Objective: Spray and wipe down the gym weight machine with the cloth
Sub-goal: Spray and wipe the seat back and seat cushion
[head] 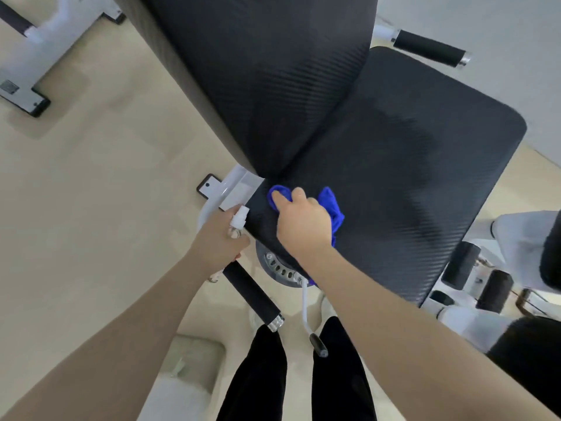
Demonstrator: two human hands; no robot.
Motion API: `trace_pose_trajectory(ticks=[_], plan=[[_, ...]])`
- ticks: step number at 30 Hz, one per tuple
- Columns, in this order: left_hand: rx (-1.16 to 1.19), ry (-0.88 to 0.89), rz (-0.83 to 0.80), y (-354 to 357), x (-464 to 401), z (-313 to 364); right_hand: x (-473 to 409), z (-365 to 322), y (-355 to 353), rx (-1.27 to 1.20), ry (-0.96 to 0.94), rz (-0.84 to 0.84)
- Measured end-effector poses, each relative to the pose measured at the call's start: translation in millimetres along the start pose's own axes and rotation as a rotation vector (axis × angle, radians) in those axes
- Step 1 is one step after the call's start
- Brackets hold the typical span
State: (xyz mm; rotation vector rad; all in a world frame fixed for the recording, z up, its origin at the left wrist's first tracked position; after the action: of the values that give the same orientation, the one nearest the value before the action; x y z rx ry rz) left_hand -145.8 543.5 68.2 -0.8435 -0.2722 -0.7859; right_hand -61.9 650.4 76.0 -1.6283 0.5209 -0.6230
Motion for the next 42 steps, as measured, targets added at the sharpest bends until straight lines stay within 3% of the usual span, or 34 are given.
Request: trace_pose_trajectory(ticks=[4, 7, 9, 13, 15, 18, 20, 23, 24, 26, 29, 32, 35, 38, 40, 42], plan=[[-0.127, 0.074, 0.052, 3, 8, -3, 37, -34, -10, 0.06, -0.219, -0.015], [-0.189, 0.138, 0.015, 9, 18, 10, 63, -26, -5, 0.014, -0.47, -0.195], [-0.227, 0.164, -0.004, 14, 20, 17, 55, 19, -27, 0.073, -0.364, -0.066], [-0.271, 0.282, -0.017, 33, 24, 28, 35, 161, -56, 0.23, 0.168, 0.081], [-0.258, 0.305, -0.001, 42, 26, 29, 37, 168, -55, 0.178, 0.277, 0.129], [-0.207, 0.302, 0.082, 46, 32, 32, 74, 93, -27, 0.027, 0.098, 0.106], [-0.181, 0.3, 0.131, 47, 38, 35, 108, 50, -15, -0.024, -0.082, -0.003], [-0.187, 0.289, 0.155, 51, 47, 38, 133, 39, -15, -0.074, -0.345, -0.154], [-0.187, 0.292, 0.159, 55, 51, 41, 128, 54, -24, -0.048, -0.349, -0.098], [-0.191, 0.319, 0.14, 65, 59, 49, 102, 116, -41, 0.044, -0.155, 0.024], [-0.172, 0.387, 0.066, 85, 71, 60, 71, 218, -60, 0.201, 0.044, 0.033], [-0.186, 0.439, 0.032, 101, 74, 63, 65, 238, -66, 0.161, 0.182, 0.138], [-0.204, 0.408, 0.039, 108, 74, 62, 99, 179, -51, 0.051, 0.047, 0.185], [-0.227, 0.412, 0.046, 108, 73, 64, 160, 121, -29, -0.007, -0.255, 0.022], [-0.268, 0.406, 0.035, 111, 76, 66, 173, 111, -30, -0.024, -0.434, 0.003], [-0.314, 0.393, 0.041, 114, 77, 68, 144, 138, -42, 0.06, -0.451, 0.131]])
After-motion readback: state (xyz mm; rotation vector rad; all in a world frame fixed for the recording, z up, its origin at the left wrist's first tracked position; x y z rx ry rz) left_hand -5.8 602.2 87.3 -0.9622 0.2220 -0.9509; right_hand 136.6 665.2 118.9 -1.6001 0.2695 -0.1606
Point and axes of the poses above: each hand's wrist, its own x-axis away from the middle knuckle, its own y-axis out of the palm, z = x × y, the point moved 8 cm from there along -x, towards the middle knuckle, and after that the axes turned 15 degrees about z, right-handed, at the moved point
